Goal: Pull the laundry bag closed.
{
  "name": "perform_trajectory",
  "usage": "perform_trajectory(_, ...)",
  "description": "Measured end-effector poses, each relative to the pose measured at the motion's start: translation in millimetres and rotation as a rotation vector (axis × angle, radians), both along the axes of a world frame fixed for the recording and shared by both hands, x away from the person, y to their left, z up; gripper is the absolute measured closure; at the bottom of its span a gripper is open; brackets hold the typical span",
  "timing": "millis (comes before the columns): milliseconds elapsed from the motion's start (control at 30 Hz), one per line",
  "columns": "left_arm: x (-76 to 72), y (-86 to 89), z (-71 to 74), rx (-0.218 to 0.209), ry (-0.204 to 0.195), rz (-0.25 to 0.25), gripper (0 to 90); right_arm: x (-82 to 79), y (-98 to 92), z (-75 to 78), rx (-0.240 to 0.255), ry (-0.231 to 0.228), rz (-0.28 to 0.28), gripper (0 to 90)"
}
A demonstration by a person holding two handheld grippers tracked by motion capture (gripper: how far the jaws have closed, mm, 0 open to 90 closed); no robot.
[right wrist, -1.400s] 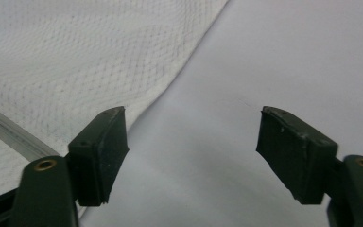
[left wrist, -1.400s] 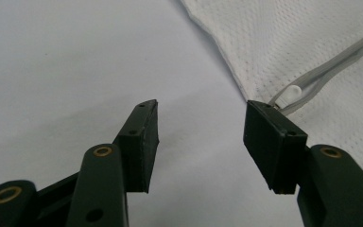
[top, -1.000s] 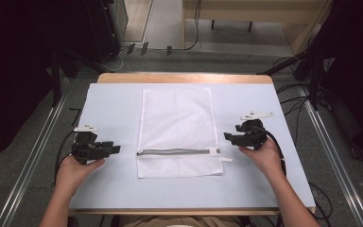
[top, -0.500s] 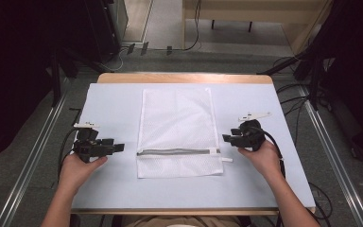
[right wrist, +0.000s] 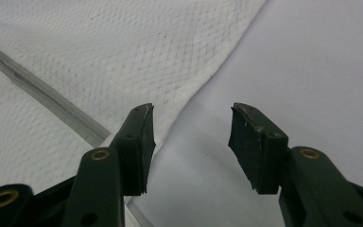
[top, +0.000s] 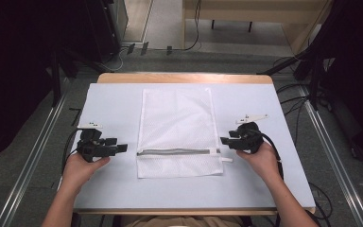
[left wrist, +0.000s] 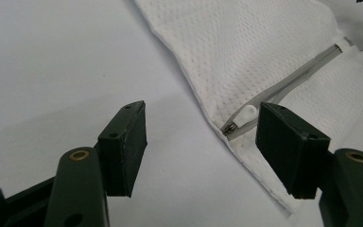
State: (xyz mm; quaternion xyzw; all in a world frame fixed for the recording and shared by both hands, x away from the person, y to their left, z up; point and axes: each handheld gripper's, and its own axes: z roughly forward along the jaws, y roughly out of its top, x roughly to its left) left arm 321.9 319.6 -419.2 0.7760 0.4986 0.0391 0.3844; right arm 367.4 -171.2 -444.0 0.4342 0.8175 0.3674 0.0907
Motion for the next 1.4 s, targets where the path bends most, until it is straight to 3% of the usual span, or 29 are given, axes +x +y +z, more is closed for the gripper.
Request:
perform_trajectory(33, 0.3, -0.9, -0.2, 0.021, -0.005, -0.002, 36.1, -1.6, 0.2, 0.0, 0.002, -0.001, -0.006, 51.7)
perform_trajectory(400, 3.3, -1.9, 0.0, 0.003, 0.017, -0.009, 36.5, -3.2, 2.5, -1.4, -0.023, -0.009, 0.016, 51.1)
perform_trajectory(633, 1.1, -4.4, 0.4, 0.014, 0.035, -0.011, 38.0, -5.0, 4.5, -0.9, -0.022, -0.001, 0.016, 50.2)
perform_trajectory(833, -5.5, -7.1, 7.5, -0.014, 0.003, -0.018, 38.4, -11.9, 15.5, 5.6, -0.026, -0.011, 0.034, 50.5)
perform_trajectory(1000, -10.0, -8.0, 7.5, -0.011, 0.013, -0.014, 39.8, -17.8, 25.3, 9.0, -0.027, -0.004, 0.061, 51.5)
perform_trajectory(1033, -11.3, -7.9, 6.6, -0.017, 0.033, -0.015, 40.3, -18.8, 26.9, 9.4, -0.027, -0.004, 0.071, 51.7)
perform_trajectory(1233, -14.3, -8.4, 4.9, -0.004, 0.033, -0.023, 47.3, -22.1, 35.9, 11.1, -0.029, -0.003, 0.098, 52.6)
perform_trajectory(1300, -14.2, -8.2, 2.8, -0.018, 0.040, -0.009, 46.8, -23.4, 39.5, 12.4, -0.026, -0.004, 0.105, 52.8)
perform_trajectory(1400, -15.7, -8.8, 0.4, -0.007, 0.037, -0.017, 45.1, -24.2, 44.9, 12.3, -0.031, -0.009, 0.126, 53.0)
